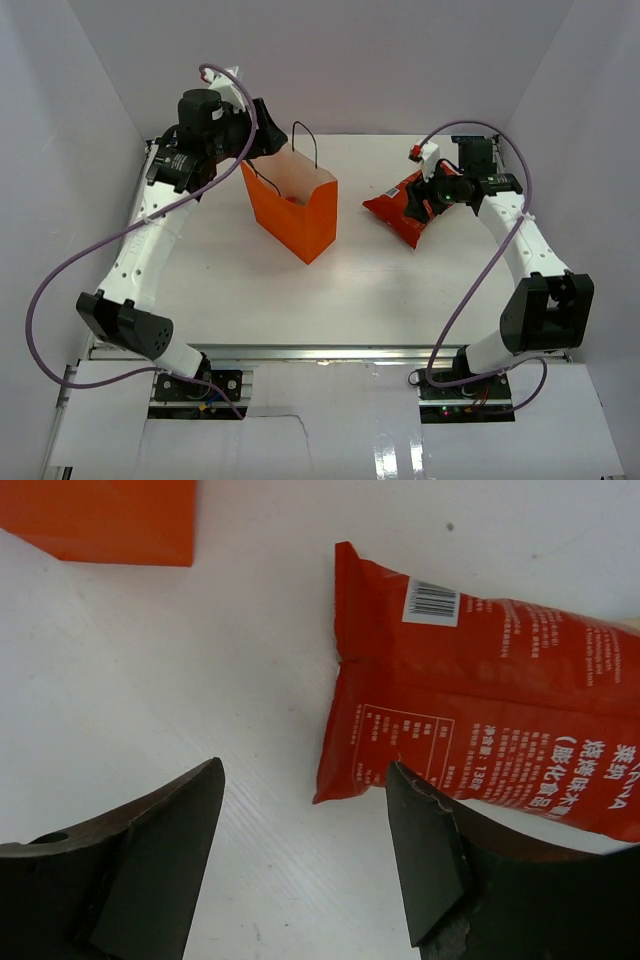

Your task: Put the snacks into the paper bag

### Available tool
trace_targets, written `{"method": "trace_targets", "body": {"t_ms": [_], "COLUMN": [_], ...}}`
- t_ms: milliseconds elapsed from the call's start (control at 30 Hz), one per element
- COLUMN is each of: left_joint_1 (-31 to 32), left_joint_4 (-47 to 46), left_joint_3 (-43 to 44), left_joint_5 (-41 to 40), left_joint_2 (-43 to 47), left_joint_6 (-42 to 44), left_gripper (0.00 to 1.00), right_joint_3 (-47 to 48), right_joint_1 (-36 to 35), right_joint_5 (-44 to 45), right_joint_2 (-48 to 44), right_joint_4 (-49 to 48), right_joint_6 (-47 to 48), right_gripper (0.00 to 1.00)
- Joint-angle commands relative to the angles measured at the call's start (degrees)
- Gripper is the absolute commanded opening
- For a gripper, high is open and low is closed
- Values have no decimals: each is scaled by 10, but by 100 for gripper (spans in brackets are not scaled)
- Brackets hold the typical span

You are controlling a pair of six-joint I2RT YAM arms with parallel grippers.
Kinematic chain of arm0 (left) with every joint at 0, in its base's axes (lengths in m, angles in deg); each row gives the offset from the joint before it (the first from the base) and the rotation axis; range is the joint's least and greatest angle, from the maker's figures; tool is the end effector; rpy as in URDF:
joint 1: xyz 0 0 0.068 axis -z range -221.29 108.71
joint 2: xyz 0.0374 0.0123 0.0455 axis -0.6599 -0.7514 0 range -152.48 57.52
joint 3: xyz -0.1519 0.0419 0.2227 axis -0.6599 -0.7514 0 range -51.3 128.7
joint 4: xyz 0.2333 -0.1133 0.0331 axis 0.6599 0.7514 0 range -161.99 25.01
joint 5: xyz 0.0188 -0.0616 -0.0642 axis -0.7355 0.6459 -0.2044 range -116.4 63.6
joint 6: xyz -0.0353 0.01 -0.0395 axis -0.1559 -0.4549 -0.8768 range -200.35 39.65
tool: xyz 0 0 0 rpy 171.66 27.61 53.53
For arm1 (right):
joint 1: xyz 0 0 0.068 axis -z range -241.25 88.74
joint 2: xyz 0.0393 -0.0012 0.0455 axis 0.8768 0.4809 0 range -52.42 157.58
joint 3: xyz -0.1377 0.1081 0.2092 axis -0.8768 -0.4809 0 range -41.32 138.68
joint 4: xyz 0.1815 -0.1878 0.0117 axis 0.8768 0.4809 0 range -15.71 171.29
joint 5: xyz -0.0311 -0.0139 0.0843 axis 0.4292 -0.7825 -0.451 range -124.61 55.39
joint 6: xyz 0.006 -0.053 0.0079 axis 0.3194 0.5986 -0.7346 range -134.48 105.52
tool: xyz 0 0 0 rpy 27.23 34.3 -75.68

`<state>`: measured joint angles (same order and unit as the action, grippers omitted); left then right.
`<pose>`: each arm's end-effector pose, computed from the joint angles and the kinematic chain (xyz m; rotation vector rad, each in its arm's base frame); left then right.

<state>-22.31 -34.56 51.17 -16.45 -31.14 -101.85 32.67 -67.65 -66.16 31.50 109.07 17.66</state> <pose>0.3171 -0.1154 0.4505 0.0709 2.0301 -0.6246 0.3137 0.0539 0.3194 -0.9836 2.0176 0.4067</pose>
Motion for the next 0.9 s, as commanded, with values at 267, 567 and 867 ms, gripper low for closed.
{"method": "trace_targets", "body": {"t_ms": [267, 567, 867], "left_joint_1": [2, 1, 1], "left_joint_4": [-66, -61, -52], "left_joint_3": [-191, -449, -512], "left_joint_5": [-60, -109, -119], "left_joint_2": [297, 517, 571], "left_joint_6": [-56, -209, -255], "left_gripper": [86, 88, 88], "right_joint_3": [190, 315, 352], "right_joint_1": [-100, -109, -114], "right_joint_5": [112, 145, 151], "right_joint_2": [155, 298, 342], "right_joint_4": [92, 159, 146], "right_joint_6": [197, 255, 238], "right_gripper": [83, 82, 78]}}
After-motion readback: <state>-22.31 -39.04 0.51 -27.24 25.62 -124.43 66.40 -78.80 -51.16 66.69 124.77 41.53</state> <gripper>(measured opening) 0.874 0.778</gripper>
